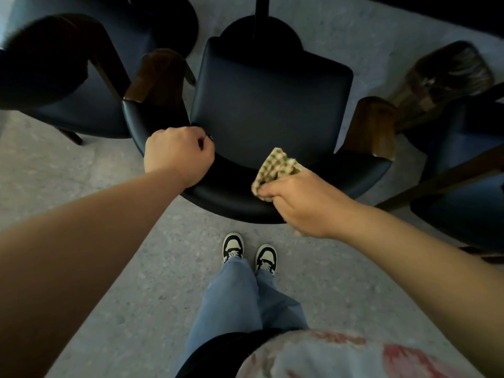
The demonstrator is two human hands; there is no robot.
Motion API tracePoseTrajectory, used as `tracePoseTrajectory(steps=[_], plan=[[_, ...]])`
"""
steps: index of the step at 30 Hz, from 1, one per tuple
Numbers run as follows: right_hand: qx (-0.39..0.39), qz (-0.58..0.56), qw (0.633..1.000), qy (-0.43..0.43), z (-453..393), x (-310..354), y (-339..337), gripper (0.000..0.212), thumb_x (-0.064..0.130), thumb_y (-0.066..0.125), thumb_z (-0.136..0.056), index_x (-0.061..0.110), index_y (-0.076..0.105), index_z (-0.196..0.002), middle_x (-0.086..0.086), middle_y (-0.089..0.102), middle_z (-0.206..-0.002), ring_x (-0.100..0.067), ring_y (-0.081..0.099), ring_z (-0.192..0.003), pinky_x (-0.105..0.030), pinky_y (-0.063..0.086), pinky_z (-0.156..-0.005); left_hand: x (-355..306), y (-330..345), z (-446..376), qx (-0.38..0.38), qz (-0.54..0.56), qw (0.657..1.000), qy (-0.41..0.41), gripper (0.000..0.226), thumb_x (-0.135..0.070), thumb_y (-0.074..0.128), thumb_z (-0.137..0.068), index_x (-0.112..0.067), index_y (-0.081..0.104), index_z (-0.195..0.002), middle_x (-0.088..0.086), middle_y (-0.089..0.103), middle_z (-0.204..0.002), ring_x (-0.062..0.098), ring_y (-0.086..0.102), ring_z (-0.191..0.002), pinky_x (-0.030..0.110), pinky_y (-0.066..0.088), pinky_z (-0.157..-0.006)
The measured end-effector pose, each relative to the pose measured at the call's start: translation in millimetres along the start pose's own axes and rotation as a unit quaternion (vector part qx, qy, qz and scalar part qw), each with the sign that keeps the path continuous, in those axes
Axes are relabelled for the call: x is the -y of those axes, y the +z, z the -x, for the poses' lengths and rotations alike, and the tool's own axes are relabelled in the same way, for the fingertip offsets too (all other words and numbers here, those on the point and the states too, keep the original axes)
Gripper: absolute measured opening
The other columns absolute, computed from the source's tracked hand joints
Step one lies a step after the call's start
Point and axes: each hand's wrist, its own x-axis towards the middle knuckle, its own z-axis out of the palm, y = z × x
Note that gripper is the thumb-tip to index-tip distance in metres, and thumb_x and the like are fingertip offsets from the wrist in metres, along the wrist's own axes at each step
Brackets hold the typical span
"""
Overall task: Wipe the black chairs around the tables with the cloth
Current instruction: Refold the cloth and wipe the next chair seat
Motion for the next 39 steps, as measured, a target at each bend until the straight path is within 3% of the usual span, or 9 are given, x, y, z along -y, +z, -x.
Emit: tracePoseTrajectory(steps=[5,8,11,14,22,25,29,35,39], plan=[[-0.03,-0.135,0.986,0.091,-17.4,-38.3,-35.7,0.034,0.01,0.046,-0.09,0.024,0.075,-0.098,0.025,0.064,-0.065,0.011,0.053,-0.058,-0.001,0.035,-0.054,2.8,2.3,-1.7,0.006,-0.009,1.0,0.003,0.034,-0.04,0.04,-0.093,-0.021,0.06,-0.073,0.0,0.053,-0.059,0.028,0.053,-0.059,0.032,0.038,-0.058],[-0.035,-0.083,0.983,0.162,-63.5,-74.8,-31.0,0.031,0.018,0.045,-0.096,0.022,0.071,-0.111,0.01,0.066,-0.09,0.0,0.055,-0.073,-0.005,0.037,-0.057,4.6,1.6,-2.3,0.002,-0.007,1.0,0.002,0.035,-0.041,0.041,-0.093,-0.021,0.061,-0.072,-0.002,0.053,-0.058,0.026,0.052,-0.058,0.031,0.035,-0.059],[0.108,0.048,0.971,0.208,-101.9,-99.2,-4.1,0.029,0.023,0.048,-0.096,0.009,0.068,-0.112,-0.011,0.064,-0.114,-0.028,0.059,-0.1,-0.029,0.048,-0.08,5.0,1.7,-1.8,-0.002,-0.001,1.0,0.003,0.035,-0.041,0.042,-0.092,-0.021,0.061,-0.07,-0.001,0.054,-0.058,0.025,0.052,-0.058,0.031,0.037,-0.059],[0.18,0.115,0.951,0.223,-116.0,-101.6,15.1,0.016,0.015,0.049,-0.095,0.004,0.06,-0.094,-0.017,0.062,-0.11,-0.032,0.059,-0.088,-0.033,0.046,-0.072,5.4,2.1,-1.8,0.003,0.001,1.0,0.01,0.035,-0.041,0.041,-0.092,-0.021,0.06,-0.07,-0.001,0.054,-0.058,0.027,0.053,-0.058,0.032,0.04,-0.059],[0.136,0.031,0.973,0.184,-78.5,-79.8,-11.0,0.027,0.007,0.052,-0.091,0.014,0.071,-0.109,-0.002,0.066,-0.116,-0.017,0.061,-0.1,-0.031,0.051,-0.091,3.8,-0.1,-1.4,0.013,0.008,1.0,0.01,0.036,-0.04,0.039,-0.093,-0.021,0.057,-0.068,0.001,0.054,-0.057,0.029,0.053,-0.058,0.034,0.046,-0.06],[0.093,0.026,0.983,0.158,-44.6,-54.6,-21.3,0.034,0.007,0.05,-0.091,0.023,0.071,-0.113,0.008,0.062,-0.11,-0.005,0.056,-0.084,-0.017,0.045,-0.075,3.1,0.5,-1.4,0.006,0.006,1.0,0.015,0.037,-0.04,0.04,-0.093,-0.021,0.056,-0.066,-0.001,0.051,-0.054,0.022,0.045,-0.051,0.031,0.035,-0.056],[0.044,0.03,0.988,0.144,-2.4,-25.6,-20.0,0.041,0.009,0.046,-0.09,0.028,0.066,-0.12,0.0,0.06,-0.128,-0.018,0.054,-0.113,-0.027,0.041,-0.096,2.4,-0.1,-1.3,-0.003,0.004,1.0,0.013,0.036,-0.038,0.043,-0.093,-0.02,0.056,-0.064,-0.001,0.049,-0.052,0.022,0.043,-0.049,0.029,0.032,-0.055],[0.025,-0.084,0.985,0.148,-11.0,-39.6,-44.8,0.039,0.003,0.049,-0.082,0.028,0.077,-0.095,0.017,0.065,-0.077,0.007,0.056,-0.055,-0.002,0.035,-0.047,0.3,-0.3,-1.9,0.0,-0.019,1.0,0.003,0.035,-0.04,0.044,-0.093,-0.021,0.057,-0.066,0.0,0.049,-0.053,0.026,0.045,-0.053,0.029,0.031,-0.053],[0.014,0.021,0.985,0.169,-70.6,-91.7,-49.6,0.033,0.006,0.05,-0.087,0.019,0.073,-0.107,0.004,0.063,-0.095,-0.006,0.056,-0.07,-0.012,0.042,-0.058,2.9,3.5,-2.1,-0.005,-0.027,1.0,0.003,0.035,-0.041,0.044,-0.092,-0.023,0.057,-0.065,-0.003,0.048,-0.051,0.023,0.045,-0.051,0.027,0.028,-0.05]])
